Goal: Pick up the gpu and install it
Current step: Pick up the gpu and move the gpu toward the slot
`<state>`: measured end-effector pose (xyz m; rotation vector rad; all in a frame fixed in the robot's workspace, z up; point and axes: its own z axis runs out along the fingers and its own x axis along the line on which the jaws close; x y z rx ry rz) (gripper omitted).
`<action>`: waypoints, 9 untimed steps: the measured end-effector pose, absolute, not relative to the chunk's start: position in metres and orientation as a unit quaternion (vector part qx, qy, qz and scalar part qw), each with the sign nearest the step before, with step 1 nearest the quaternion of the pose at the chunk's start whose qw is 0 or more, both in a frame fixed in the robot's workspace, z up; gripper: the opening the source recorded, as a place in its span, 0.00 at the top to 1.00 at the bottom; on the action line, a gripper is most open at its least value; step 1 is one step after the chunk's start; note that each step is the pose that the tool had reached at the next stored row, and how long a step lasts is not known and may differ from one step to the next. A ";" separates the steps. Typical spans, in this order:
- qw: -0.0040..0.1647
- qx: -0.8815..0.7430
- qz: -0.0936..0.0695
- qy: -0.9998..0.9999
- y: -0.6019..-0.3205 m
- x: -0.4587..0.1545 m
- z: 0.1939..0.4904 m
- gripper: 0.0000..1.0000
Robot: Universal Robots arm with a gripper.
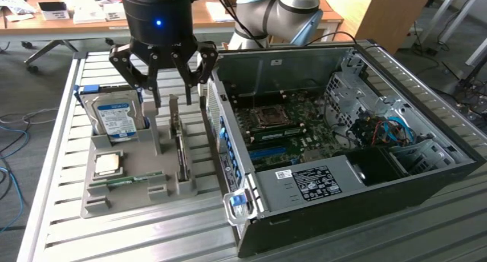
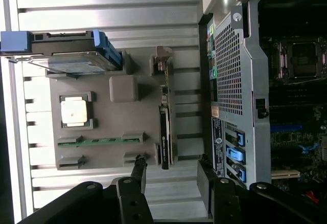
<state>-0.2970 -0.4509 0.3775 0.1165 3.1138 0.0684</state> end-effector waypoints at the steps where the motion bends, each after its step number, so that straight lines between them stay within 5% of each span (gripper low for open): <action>1: 0.012 0.037 0.022 0.999 -0.451 -0.297 0.377 0.47; 9: 0.012 0.037 0.022 0.999 -0.451 -0.297 0.373 0.47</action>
